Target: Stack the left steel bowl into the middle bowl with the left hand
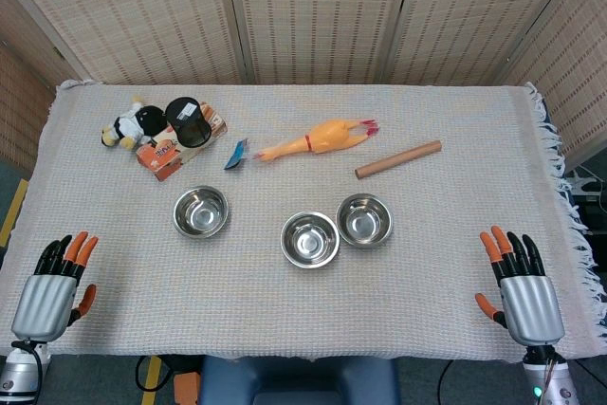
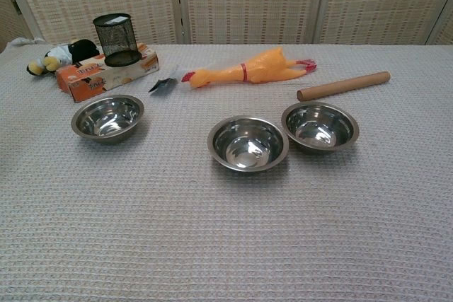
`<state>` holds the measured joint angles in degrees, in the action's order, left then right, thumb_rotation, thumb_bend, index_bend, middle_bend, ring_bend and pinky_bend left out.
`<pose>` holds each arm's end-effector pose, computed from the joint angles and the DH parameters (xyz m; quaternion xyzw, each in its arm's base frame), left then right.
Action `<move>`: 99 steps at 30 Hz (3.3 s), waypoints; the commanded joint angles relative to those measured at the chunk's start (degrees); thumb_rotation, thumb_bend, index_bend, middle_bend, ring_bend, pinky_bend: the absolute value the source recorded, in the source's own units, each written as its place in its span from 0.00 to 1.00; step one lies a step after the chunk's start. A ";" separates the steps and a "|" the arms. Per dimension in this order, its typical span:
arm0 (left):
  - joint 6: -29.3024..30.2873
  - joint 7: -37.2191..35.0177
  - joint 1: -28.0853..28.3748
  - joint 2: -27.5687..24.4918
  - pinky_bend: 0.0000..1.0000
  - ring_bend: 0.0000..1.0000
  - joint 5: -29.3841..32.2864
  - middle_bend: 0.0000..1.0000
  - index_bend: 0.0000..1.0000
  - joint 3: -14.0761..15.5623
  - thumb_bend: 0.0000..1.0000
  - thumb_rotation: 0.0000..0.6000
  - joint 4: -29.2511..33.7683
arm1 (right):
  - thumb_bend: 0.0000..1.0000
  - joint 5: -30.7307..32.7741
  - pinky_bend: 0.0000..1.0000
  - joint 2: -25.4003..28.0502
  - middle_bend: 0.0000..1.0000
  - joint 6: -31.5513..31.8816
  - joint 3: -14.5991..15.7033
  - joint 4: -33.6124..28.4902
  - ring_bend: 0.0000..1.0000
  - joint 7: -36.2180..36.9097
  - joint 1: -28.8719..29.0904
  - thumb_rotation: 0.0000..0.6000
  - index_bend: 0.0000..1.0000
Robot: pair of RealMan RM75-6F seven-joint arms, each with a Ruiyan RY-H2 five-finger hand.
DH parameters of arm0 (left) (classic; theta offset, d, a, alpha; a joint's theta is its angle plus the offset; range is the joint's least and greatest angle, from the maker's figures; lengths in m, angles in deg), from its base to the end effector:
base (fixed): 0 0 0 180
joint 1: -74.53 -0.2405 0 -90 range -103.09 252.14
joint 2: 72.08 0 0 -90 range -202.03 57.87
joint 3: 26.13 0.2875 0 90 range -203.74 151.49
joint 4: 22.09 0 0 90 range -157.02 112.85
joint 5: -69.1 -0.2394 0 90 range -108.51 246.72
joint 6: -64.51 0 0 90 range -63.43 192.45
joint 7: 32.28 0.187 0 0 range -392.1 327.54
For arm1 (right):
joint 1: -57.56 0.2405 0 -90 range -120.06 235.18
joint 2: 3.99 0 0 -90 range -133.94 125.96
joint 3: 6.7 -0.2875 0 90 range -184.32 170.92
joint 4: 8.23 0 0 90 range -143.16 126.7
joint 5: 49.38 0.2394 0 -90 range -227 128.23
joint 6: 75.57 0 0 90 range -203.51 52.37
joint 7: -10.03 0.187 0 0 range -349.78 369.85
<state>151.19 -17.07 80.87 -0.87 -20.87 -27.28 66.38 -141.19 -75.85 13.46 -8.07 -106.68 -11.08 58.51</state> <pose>-0.3346 0.2300 0.1021 -0.6548 -0.2979 -0.3472 0.6016 -0.3036 -0.1976 0.0942 0.6236 -0.3327 0.3652 0.6058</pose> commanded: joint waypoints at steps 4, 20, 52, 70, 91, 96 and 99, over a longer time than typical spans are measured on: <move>-1.49 -2.84 2.61 4.42 0.10 0.00 -3.45 0.00 0.00 0.20 0.45 1.00 -4.02 | 0.09 0.73 0.00 0.15 0.00 -0.28 -0.16 0.00 0.00 0.12 -0.02 1.00 0.00; -17.02 -0.68 18.07 26.83 0.11 0.00 -2.41 0.00 0.15 -4.16 0.44 1.00 -30.00 | 0.09 4.50 0.00 0.61 0.00 -0.44 -2.05 0.33 0.00 0.68 -0.04 1.00 0.00; 7.36 -11.17 27.64 46.04 0.13 0.15 -5.85 0.31 0.83 -4.72 0.49 1.00 -54.44 | 0.09 3.13 0.00 4.44 0.00 0.95 -0.35 -3.48 0.00 3.36 -1.57 1.00 0.00; -7.56 8.39 31.55 49.66 0.13 0.09 -5.57 0.22 0.48 -2.23 0.48 1.00 -41.66 | 0.09 -0.86 0.00 7.80 0.00 3.59 0.98 -4.97 0.00 8.78 -3.14 1.00 0.00; -3.64 20.39 20.36 20.04 0.11 0.00 -3.19 0.01 0.00 3.56 0.45 1.00 -1.42 | 0.09 5.67 0.00 4.98 0.00 -9.23 -3.25 -3.17 0.00 3.08 4.86 1.00 0.00; 4.10 14.67 13.62 12.28 0.10 0.00 -2.51 0.01 0.00 5.48 0.45 1.00 -1.54 | 0.09 8.13 0.00 0.08 0.00 -17.35 -5.48 0.50 0.00 -2.12 11.60 1.00 0.05; 9.05 7.27 10.12 9.86 0.09 0.00 -2.78 0.01 0.00 5.64 0.45 1.00 -4.49 | 0.11 9.09 0.00 -4.95 0.00 -21.61 -6.21 5.51 0.00 -4.60 15.55 1.00 0.22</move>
<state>155.85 -3.46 94.77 12.01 -23.85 -22.77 63.51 -133.59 -76.75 -4.33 -12.97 -105.14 -12.99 70.93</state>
